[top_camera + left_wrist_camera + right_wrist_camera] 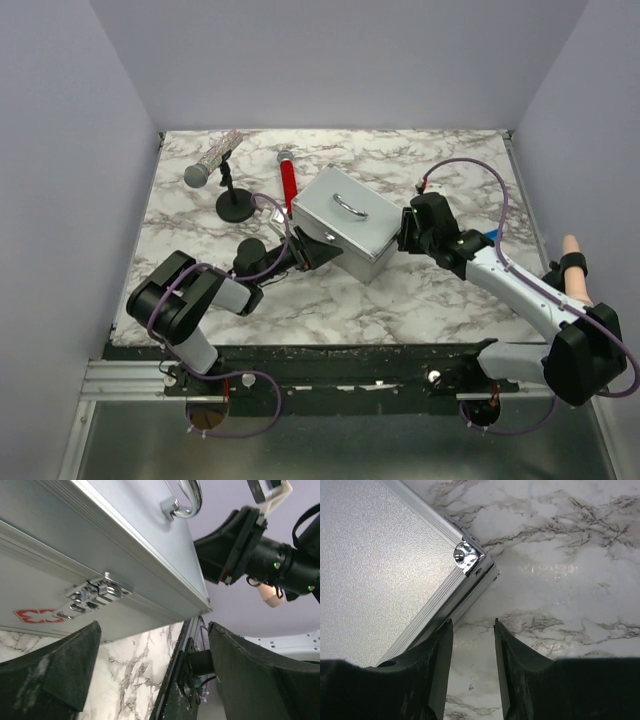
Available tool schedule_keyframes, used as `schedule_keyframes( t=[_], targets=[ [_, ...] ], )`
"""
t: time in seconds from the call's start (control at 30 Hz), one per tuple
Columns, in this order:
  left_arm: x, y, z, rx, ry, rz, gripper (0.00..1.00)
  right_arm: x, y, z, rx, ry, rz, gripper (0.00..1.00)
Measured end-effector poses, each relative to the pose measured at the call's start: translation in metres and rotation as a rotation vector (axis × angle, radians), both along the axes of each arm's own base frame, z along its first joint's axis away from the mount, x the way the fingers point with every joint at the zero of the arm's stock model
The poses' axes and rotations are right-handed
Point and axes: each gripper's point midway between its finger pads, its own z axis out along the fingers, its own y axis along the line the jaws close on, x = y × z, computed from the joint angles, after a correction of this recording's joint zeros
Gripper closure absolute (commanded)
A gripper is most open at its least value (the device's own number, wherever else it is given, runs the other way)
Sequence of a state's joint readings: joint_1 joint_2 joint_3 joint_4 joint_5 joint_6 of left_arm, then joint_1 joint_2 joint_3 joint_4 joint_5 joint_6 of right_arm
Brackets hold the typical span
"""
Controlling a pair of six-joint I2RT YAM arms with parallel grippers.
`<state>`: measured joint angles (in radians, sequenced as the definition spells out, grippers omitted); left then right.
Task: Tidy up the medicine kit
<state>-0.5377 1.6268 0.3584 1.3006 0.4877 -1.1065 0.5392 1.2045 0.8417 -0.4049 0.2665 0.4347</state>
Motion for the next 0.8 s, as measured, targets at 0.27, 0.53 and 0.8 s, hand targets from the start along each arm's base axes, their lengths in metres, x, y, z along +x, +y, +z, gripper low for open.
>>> schedule_keyframes(
  t=[0.27, 0.53, 0.8],
  targets=[
    [-0.007, 0.001, 0.012, -0.012, -0.039, -0.019, 0.01, 0.046, 0.000, 0.017, -0.005, -0.026, -0.053, 0.51],
    [0.011, 0.015, 0.049, 0.064, -0.216, 0.113, 0.01, 0.073, 0.000, 0.033, 0.003, -0.061, -0.073, 0.50],
    [0.023, 0.024, 0.028, 0.201, -0.208, 0.151, 0.01, 0.067, 0.002, 0.074, 0.066, -0.158, -0.047, 0.45]
  ],
)
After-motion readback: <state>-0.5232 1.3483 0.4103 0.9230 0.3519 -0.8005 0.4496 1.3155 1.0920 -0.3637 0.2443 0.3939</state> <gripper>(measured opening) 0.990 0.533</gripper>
